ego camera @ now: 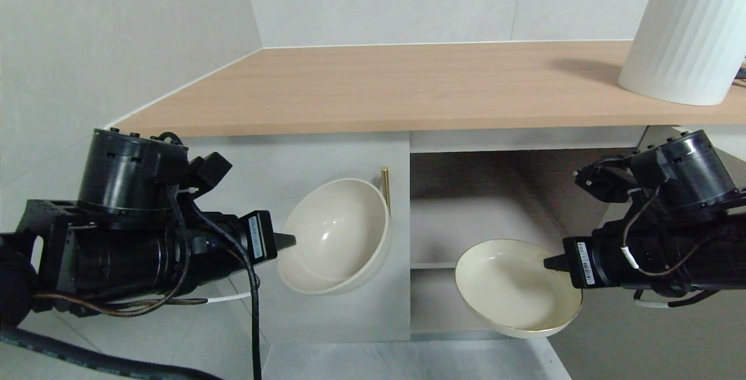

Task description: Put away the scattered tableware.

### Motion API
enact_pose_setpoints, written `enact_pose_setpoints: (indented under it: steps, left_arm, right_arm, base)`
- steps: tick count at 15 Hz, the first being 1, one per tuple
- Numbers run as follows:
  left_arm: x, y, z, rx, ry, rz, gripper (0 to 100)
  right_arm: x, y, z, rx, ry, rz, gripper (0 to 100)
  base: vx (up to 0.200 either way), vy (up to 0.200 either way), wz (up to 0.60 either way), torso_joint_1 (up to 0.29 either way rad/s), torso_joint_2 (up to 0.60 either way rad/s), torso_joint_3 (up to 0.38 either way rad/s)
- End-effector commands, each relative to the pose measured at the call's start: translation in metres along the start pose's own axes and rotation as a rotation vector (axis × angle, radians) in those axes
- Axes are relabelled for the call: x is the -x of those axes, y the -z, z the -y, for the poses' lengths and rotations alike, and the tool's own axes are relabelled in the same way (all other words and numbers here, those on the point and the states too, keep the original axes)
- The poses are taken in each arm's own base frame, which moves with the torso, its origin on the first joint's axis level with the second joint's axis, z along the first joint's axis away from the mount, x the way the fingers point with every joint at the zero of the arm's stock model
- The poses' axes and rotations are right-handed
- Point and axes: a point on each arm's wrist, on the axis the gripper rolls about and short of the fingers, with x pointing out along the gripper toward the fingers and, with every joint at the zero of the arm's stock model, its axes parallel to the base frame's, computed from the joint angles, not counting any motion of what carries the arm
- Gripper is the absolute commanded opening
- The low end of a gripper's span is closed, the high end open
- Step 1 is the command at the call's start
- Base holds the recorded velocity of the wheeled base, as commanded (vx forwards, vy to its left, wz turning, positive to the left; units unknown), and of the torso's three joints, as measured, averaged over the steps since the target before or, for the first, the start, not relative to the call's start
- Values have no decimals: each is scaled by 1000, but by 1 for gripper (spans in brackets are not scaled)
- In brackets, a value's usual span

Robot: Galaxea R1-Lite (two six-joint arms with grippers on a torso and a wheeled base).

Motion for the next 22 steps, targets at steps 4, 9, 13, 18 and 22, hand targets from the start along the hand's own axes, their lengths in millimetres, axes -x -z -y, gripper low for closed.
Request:
enact_pose_setpoints:
  steps: [4, 9, 13, 18, 22]
  left_arm:
    - [-2, 0, 0, 1, -4, -5, 0]
    - [-9, 2, -2, 3, -16, -23, 0]
    - [-10, 2, -3, 3, -19, -28, 0]
    - [-12, 3, -3, 6, -23, -34, 0]
    - [-12, 4, -3, 4, -22, -37, 0]
  right_arm:
    - [-32, -1, 7, -19, 31, -35, 0]
    - [-102, 5, 15, -40, 117, -44, 0]
    - [-160, 8, 27, -124, 153, 60, 0]
    - [-194, 14, 41, -145, 199, 115, 0]
    - [-227, 8, 67, -187, 263, 196, 0]
  base:
    - [0, 0, 0, 0, 0, 0]
    - [0, 0, 0, 0, 0, 0]
    - [0, 0, 0, 0, 0, 0]
    - [0, 0, 0, 0, 0, 0]
    - [0, 0, 0, 0, 0, 0]
